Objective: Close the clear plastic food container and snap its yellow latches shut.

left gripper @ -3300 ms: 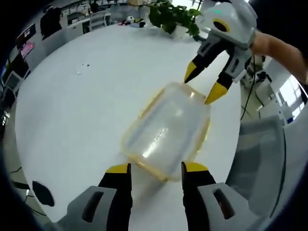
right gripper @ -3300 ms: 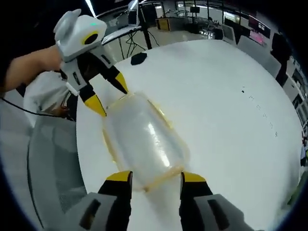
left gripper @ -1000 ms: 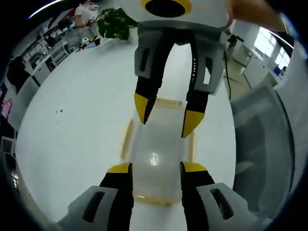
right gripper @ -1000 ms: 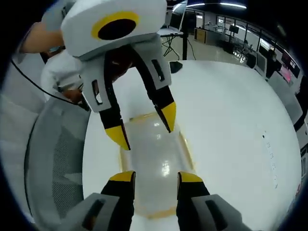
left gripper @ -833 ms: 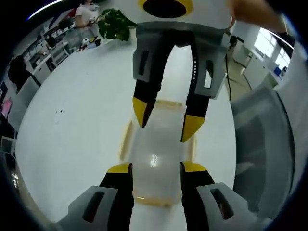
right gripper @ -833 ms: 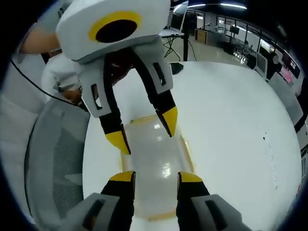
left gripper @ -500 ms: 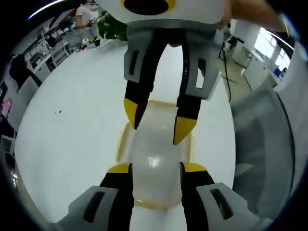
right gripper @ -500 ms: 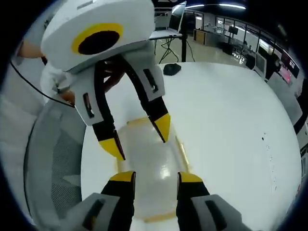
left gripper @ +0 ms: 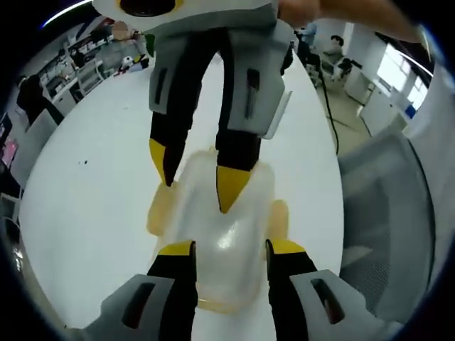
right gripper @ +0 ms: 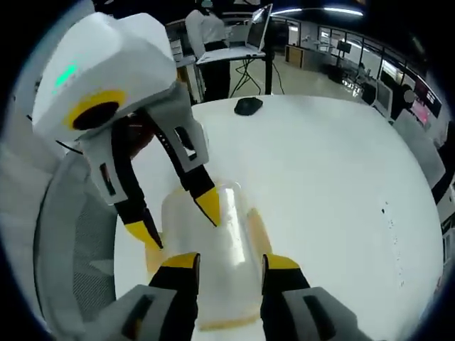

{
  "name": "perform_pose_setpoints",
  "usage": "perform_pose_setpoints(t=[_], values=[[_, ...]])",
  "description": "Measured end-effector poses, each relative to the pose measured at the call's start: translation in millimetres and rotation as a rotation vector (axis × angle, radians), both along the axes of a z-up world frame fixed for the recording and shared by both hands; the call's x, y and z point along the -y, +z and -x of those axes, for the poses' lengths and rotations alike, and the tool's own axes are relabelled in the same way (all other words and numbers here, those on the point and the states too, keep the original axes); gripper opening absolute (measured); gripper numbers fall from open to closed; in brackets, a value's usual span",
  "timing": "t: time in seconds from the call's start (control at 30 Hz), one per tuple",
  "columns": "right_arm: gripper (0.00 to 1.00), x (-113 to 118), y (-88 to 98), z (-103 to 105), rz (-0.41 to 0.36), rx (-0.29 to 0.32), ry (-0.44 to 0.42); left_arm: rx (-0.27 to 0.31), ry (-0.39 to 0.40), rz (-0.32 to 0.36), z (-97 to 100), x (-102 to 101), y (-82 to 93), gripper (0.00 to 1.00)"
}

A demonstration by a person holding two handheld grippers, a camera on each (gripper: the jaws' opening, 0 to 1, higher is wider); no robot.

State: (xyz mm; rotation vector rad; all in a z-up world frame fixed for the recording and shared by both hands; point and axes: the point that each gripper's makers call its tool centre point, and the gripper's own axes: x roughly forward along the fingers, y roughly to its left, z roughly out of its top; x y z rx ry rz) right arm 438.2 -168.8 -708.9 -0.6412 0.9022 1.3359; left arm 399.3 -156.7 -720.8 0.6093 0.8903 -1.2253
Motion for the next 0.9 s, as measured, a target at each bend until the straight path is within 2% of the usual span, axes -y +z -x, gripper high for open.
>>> perform_pose_setpoints(t=[0.33, 0.53, 0.9], values=[[0.34, -6, -7.3, -4, 0.015, -0.017, 0.032, 0.024, 0.007, -0.004, 8.9, -1, -0.6, 0.41], [0.36, -12, -10.4, -5, 0.012, -0.037, 0.041, 0.070, -0.013, -0.028, 14.2, 1, -3.7, 0.46], [0.37, -17, -19.3, -4, 0.036, -0.086, 0.066, 0.153, -0.009, -0.051, 16.5, 1, -7.6, 0.50]])
